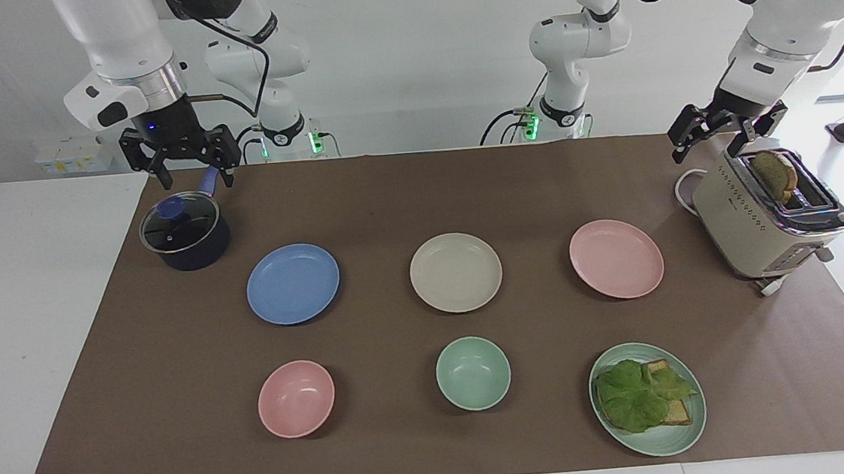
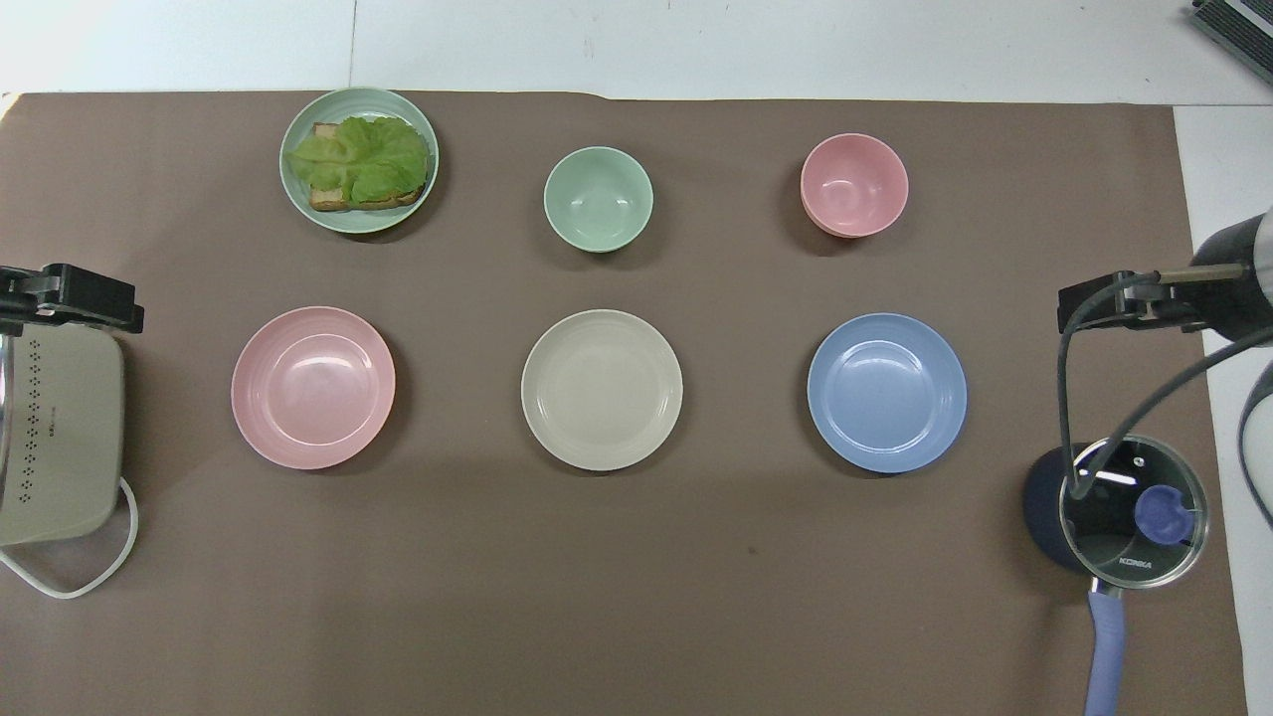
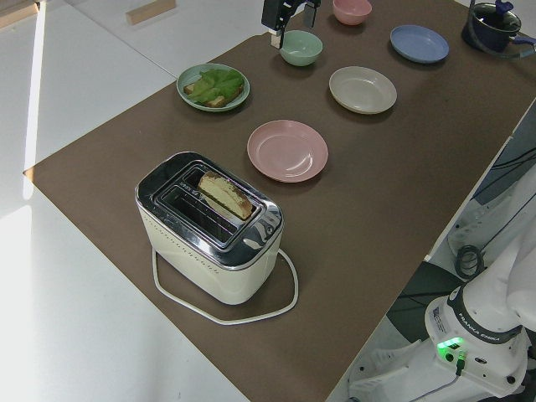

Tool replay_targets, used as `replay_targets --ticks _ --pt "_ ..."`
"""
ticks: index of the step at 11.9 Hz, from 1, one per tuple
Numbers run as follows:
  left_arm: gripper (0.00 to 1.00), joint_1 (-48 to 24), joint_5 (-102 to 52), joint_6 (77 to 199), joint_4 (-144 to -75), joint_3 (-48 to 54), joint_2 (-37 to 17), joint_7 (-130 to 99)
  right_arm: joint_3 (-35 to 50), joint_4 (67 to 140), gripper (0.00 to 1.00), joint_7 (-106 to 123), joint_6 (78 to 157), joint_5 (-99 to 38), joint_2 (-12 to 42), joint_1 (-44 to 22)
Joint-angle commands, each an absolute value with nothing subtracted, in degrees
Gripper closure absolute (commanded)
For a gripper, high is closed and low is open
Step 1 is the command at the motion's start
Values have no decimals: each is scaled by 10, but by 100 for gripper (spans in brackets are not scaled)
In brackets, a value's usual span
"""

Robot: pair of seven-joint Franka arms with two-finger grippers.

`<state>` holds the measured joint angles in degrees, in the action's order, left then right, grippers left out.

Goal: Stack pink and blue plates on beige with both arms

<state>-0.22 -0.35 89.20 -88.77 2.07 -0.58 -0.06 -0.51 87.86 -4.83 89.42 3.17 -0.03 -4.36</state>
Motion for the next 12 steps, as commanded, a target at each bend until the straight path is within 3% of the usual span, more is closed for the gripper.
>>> replay_targets --ticks 1,8,12 --pt "0 -1 4 902 -909 22 11 5 -7 881 0 -54 886 27 -5 -44" --pt "0 2 4 904 -914 23 13 6 -3 879 0 -51 889 27 -5 -45" --pt "0 2 4 928 -957 22 11 5 -3 880 0 -50 889 27 -5 -45"
